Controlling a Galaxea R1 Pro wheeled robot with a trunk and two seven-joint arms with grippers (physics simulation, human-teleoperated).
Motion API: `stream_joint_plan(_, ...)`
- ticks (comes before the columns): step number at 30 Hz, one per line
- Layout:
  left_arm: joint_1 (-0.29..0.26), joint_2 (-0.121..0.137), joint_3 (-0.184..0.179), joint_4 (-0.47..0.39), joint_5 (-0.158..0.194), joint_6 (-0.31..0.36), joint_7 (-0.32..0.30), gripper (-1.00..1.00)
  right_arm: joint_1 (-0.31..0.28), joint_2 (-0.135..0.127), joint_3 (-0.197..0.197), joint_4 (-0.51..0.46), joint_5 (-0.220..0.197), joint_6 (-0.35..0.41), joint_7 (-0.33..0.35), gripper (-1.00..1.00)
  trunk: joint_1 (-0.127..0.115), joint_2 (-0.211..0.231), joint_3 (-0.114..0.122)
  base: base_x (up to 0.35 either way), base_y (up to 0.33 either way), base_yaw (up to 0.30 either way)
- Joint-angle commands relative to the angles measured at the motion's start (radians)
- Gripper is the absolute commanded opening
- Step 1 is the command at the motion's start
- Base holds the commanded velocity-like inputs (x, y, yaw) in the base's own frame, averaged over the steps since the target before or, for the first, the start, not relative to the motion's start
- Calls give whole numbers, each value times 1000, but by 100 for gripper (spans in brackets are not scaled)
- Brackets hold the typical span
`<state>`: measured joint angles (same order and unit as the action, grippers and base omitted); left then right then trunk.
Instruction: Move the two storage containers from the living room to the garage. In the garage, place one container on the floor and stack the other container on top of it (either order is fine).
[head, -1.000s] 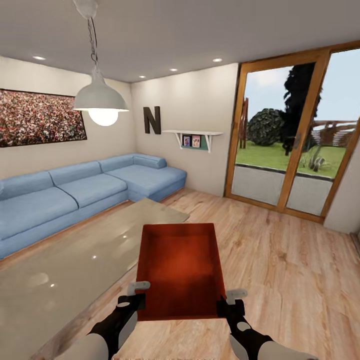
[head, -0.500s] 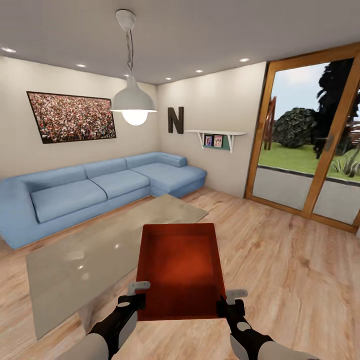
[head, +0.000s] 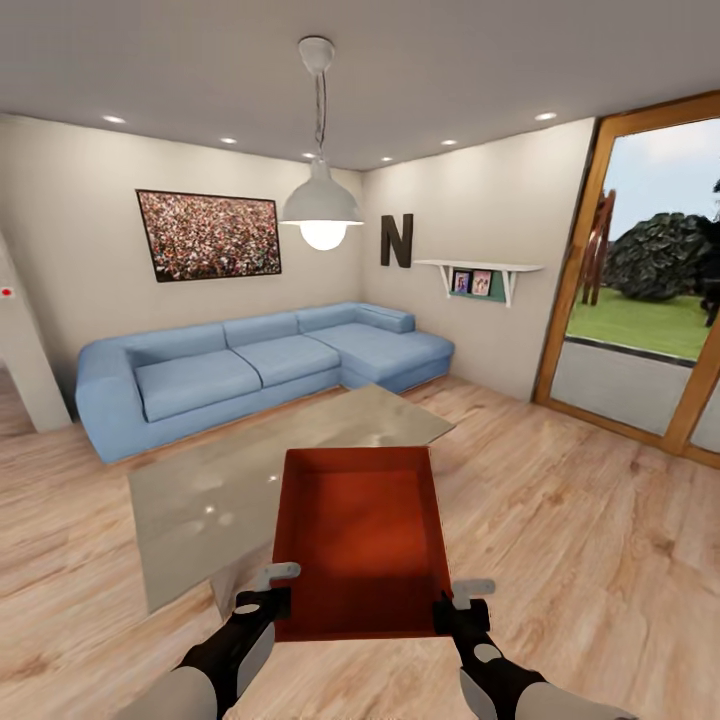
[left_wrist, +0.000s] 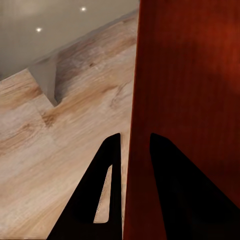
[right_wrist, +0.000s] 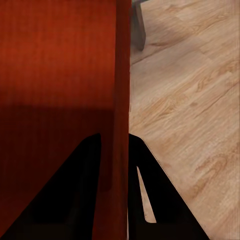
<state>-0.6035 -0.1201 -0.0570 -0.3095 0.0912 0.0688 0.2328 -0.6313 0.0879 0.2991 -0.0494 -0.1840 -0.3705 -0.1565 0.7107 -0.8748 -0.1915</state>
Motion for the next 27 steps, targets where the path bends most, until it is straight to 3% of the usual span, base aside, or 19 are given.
stream_joint_plan(1,-1,1,12,-3,1,6,11,-100,-1,0,-32,2,-31,-9,-14,-100,0,-1,-1,-107,0,272)
stream_joint_plan(16,-1,1,13,-3,1,6,11,-100,-1,0,-32,2,-31,-9,-14,-100,0,-1,-1,-108,0,272)
stream_joint_plan(27,-1,0,14,-3,1,6,11,-100,-1,0,-32,2,-31,-8,-14,-100,0,-1,-1,-313,0,272)
